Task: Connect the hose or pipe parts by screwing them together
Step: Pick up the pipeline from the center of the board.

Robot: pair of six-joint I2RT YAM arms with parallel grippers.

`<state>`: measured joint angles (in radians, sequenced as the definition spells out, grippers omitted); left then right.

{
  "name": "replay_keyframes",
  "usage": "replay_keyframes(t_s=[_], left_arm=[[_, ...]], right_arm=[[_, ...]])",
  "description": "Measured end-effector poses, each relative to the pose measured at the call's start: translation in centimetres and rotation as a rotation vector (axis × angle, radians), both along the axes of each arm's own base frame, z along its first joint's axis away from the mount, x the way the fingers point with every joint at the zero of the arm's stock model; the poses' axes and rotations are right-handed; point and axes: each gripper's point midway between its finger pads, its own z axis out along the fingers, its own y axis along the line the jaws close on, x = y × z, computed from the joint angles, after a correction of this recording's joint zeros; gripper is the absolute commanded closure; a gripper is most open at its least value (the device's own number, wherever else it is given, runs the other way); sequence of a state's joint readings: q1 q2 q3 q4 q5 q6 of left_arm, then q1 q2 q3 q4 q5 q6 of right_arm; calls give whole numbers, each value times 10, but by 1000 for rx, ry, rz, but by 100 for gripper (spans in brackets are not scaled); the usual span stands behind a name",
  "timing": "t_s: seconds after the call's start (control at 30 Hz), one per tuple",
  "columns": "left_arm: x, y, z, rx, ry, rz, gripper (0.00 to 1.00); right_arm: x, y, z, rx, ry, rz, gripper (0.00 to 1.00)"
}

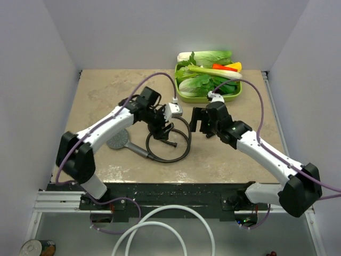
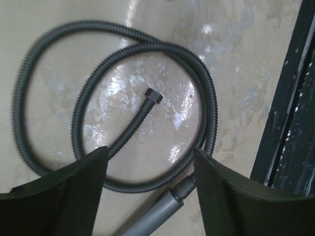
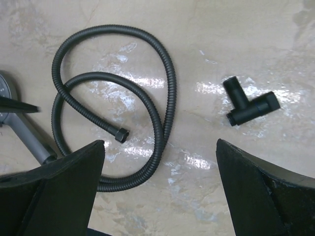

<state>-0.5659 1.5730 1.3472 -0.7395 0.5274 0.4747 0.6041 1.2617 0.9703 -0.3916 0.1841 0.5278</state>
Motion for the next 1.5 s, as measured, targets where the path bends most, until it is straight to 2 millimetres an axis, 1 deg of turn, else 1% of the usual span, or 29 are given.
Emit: replay_keyframes(t_s=[0.07,0.1,0.17,0.2,0.27,0.33,0.37,0.47,0.53,0.6,0.67,0.7,0.73,0.77,0.8,0.87,1.0,1.17,1.37,1.5], left_arm=[[0,-5,-38,77,53,-30,38],[2,-4,-52,106,63,-40,41],[4,-3,-72,152,57,-60,46],[4,-2,-78,168,44,-72,46],[3,-4,-83,184,13,-105,46],[3,-11,-85,189,-30,-150,46],[2,-14,-86,190,-51,-175,46],[1,-23,-93,191,-91,-239,48],[2,-25,-100,201,-111,-278,53],[4,-26,-110,215,-122,-309,54],[5,-25,-121,234,-123,-340,52],[5,-24,-127,242,-123,-352,48],[5,-23,-132,251,-126,-365,46],[5,-21,-136,259,-133,-378,41],[4,-19,-139,268,-134,-386,39],[3,-18,-142,274,-143,-408,35],[7,-20,-142,270,-181,-448,35],[7,-23,-146,257,-191,-480,40],[5,-32,-146,236,-191,-504,44],[2,-38,-147,227,-193,-521,45]], right_arm=[[-2,-10,10,9,-19,-34,4],[-3,-16,15,12,-31,-55,4],[-5,-24,20,18,-43,-82,5],[-6,-29,21,17,-46,-97,5],[-9,-38,19,10,-40,-124,6],[-10,-47,12,-1,-28,-152,6],[-11,-52,6,-10,-13,-168,7],[-12,-66,-5,-21,11,-208,7],[-13,-76,-12,-22,30,-232,7],[-12,-83,-15,-17,37,-253,7],[-11,-87,-13,-7,36,-262,7],[-10,-87,-12,2,34,-261,7],[-10,-87,-10,9,30,-261,7],[-10,-86,-9,16,25,-260,7],[-9,-85,-7,23,21,-255,6],[-9,-83,-4,37,13,-246,6],[-8,-79,-2,52,8,-233,5],[-6,-77,0,59,-1,-221,5],[-4,-82,0,54,-6,-228,5],[-3,-86,-4,56,1,-232,5]])
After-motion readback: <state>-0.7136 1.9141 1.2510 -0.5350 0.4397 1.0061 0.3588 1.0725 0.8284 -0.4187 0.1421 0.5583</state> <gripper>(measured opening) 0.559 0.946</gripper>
